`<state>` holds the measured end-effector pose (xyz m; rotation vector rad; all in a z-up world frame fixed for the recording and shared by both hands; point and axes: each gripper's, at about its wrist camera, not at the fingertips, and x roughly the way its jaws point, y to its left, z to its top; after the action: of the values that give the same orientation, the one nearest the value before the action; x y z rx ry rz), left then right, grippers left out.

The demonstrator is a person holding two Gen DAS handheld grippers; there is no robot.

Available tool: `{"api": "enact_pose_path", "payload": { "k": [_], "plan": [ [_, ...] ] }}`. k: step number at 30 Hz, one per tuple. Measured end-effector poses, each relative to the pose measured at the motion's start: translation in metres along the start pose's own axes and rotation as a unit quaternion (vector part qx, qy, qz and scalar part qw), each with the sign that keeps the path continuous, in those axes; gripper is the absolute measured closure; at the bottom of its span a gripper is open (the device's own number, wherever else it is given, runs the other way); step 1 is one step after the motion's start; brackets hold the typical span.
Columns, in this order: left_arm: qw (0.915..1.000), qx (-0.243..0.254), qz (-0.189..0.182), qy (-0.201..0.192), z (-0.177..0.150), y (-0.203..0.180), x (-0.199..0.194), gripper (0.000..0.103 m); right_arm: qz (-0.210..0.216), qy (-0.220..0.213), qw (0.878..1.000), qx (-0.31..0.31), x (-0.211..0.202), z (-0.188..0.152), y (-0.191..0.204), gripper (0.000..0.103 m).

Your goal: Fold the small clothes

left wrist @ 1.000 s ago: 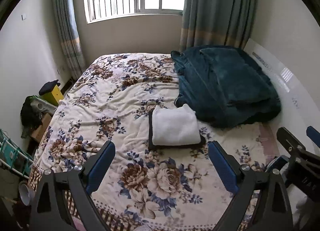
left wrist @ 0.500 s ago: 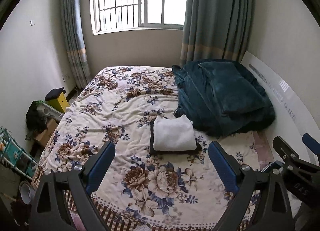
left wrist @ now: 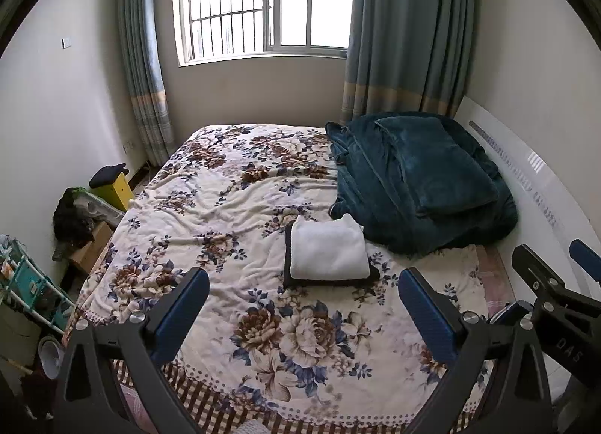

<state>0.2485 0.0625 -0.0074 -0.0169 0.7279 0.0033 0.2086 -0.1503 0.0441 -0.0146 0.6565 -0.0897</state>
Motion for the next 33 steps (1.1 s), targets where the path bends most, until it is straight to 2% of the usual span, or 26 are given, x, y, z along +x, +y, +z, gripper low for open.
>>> {"api": "enact_pose_path", "payload": {
  "k": [8,33],
  "plan": [
    [1.0000,0.003,0.006,0.003,-0.0014,0.0013,-0.0011,0.000,0.013,0.004,1.000,0.000,0.0040,0.0006,-0.0007,0.000],
    [0.9999,0.004,0.016,-0.001,-0.0011,0.0034,-0.0018,0.000,0.016,0.008,1.000,-0.003,0.0026,-0.0029,0.0036,0.000]
  ]
}}
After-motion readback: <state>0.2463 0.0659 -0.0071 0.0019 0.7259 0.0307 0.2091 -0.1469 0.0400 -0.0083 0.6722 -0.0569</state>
